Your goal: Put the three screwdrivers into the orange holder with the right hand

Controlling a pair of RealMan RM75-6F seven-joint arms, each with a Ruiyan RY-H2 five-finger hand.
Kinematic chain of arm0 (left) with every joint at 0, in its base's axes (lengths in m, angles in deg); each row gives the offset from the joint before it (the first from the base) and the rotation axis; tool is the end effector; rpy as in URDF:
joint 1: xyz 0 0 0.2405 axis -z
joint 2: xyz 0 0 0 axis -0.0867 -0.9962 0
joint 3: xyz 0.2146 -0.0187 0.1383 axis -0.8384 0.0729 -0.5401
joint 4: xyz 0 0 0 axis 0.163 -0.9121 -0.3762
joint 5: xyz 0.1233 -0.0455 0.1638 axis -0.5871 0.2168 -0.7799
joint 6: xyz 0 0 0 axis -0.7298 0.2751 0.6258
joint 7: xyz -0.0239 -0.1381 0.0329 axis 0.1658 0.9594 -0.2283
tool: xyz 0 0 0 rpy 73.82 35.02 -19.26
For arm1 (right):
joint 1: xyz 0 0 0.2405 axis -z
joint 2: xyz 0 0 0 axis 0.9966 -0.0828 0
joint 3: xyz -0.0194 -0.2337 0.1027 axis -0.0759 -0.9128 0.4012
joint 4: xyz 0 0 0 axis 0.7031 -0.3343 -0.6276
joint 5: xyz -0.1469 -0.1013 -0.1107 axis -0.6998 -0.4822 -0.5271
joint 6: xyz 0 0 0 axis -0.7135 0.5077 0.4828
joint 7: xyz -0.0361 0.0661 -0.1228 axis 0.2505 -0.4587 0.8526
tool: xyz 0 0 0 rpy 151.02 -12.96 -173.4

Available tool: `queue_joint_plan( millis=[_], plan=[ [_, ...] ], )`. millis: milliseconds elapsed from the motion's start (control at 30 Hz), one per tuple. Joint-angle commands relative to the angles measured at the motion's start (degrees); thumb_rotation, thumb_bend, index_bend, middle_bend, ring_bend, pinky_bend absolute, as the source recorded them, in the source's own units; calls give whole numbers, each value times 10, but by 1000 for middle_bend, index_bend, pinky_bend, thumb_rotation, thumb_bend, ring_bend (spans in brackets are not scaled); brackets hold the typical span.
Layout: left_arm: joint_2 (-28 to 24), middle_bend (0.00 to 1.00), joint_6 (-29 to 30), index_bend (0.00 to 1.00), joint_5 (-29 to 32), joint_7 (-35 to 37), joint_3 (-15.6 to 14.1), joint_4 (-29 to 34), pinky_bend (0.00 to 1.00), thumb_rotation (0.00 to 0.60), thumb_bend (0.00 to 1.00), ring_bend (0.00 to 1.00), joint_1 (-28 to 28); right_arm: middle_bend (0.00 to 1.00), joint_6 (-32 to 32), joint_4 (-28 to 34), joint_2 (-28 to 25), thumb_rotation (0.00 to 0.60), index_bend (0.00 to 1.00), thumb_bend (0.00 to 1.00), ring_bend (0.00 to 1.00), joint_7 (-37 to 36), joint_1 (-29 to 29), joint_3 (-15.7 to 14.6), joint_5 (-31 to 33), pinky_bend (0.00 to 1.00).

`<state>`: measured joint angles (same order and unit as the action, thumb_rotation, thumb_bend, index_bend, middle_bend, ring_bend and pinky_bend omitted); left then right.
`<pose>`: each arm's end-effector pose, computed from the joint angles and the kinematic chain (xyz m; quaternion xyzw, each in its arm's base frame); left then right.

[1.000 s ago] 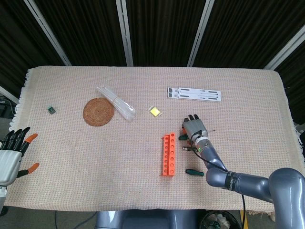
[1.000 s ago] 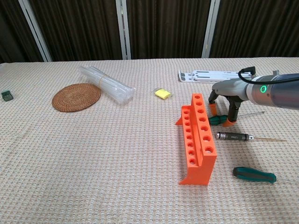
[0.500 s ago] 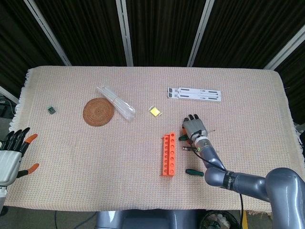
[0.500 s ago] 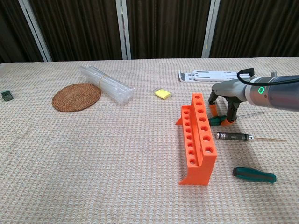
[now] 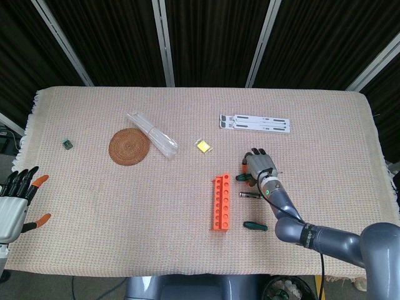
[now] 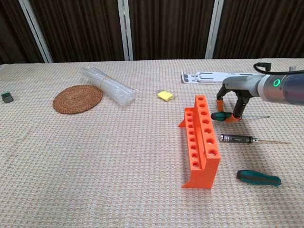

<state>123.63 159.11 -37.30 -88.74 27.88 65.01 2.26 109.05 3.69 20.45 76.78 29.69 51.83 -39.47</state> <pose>-0.3116 0.1894 0.1500 -0.6423 -0.3302 -0.3782 0.5792 -0.1696 -0.4000 -0.0150 0.7058 -0.4953 0.2291 0.4518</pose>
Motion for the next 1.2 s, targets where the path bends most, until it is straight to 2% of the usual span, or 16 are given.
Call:
queue_joint_plan(
  millis=[33,167,400,633,900,1067,1200],
  plan=[
    [-1,0,1,158,-2,-1,0,1,0,600,143,0,0,194,-18,47,-48,600,561,413,0,-74,29,36,-31,0],
    [-1,0,1,157,-7,-2,-1,5,0,600,143,0,2,206,-45,89,-89,600,574,430,0,-170,65,79,-59,0],
    [-5,0,-1,157,-20,-1,-5,21,0,600,144,0,7,208,-152,151,-158,600,573,471,0,-415,164,197,-129,0],
    [-8,0,-2,157,-27,-17,-3,32,0,600,143,0,13,208,-260,178,-165,600,575,502,0,-588,255,302,-230,0],
    [-13,0,-4,157,-30,-29,-3,46,0,600,142,0,17,208,-346,200,-142,600,578,520,0,-677,326,413,-304,0],
    [-14,0,-6,157,-32,-37,-3,52,0,600,142,0,19,208,-374,207,-114,600,578,524,0,-691,346,456,-325,0],
    [-16,0,-7,157,-32,-40,-3,55,0,600,143,0,19,208,-387,209,-97,600,578,524,0,-687,350,472,-334,0]
  ],
)
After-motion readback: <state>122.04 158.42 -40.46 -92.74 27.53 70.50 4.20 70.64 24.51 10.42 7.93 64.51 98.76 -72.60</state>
